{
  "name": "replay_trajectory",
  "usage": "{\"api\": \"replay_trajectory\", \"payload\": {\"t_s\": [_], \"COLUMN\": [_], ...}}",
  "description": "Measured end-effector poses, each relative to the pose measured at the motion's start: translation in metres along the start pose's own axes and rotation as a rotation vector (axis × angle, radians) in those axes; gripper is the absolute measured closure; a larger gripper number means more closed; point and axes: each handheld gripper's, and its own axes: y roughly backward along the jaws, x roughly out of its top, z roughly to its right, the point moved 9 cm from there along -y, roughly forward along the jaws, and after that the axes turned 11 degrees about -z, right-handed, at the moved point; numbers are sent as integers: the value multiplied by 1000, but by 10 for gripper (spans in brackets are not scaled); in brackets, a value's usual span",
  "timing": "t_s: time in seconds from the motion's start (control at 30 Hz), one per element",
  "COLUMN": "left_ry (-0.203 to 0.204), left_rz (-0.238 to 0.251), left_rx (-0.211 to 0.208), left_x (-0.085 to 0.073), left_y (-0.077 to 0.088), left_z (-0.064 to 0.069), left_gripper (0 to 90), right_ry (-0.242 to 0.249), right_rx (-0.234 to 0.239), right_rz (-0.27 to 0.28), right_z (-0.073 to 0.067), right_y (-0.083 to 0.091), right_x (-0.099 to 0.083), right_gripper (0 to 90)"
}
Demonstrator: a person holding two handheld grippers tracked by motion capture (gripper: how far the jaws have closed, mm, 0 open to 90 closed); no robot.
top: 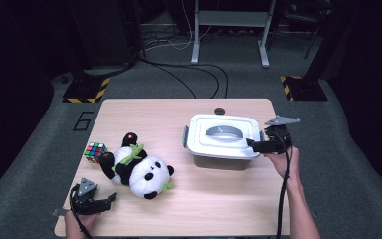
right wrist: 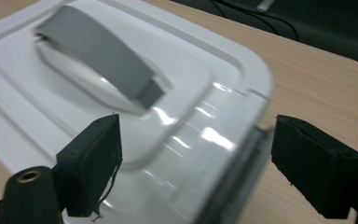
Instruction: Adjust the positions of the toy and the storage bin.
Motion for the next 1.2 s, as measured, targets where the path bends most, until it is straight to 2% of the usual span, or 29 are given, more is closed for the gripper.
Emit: {"api": "replay_trajectory", "payload": {"t_s": [0.07,0.17,0.33,0.37,0.47,0.53,0.7,0.8,0.93,1.0,1.1,1.17,1.2], "left_ry": [0,0,0,0,0,0,0,0,0,0,0,1,0], "left_rz": [0,0,1,1,1,0,0,1,0,1,1,1,1], "left_rx": [0,-1,-1,-2,-2,-2,-2,-2,-2,-2,-2,-2,-2], "left_x": [0,0,0,0,0,0,0,0,0,0,0,0,0], "left_y": [0,0,0,0,0,0,0,0,0,0,0,0,0], "left_z": [0,0,0,0,0,0,0,0,0,0,0,0,0], "left_gripper": [144,144,145,144,145,145,145,145,145,145,145,145,145], "right_ry": [45,108,175,203,227,227,254,246,254,235,235,227,205], "right_rx": [32,51,71,91,125,107,86,73,98,104,112,105,96], "right_rz": [11,-5,-11,-11,-17,-37,-47,-61,-59,-66,-62,-57,-66], "right_z": [-13,-25,-36,-38,-43,-44,-45,-48,-53,-57,-60,-63,-66], "right_y": [-5,-14,-23,-25,-29,-32,-33,-32,-32,-31,-32,-32,-32], "right_x": [9,21,38,41,45,45,45,43,41,39,39,39,38], "right_gripper": [196,282,367,375,416,444,476,491,518,525,540,551,559]}}
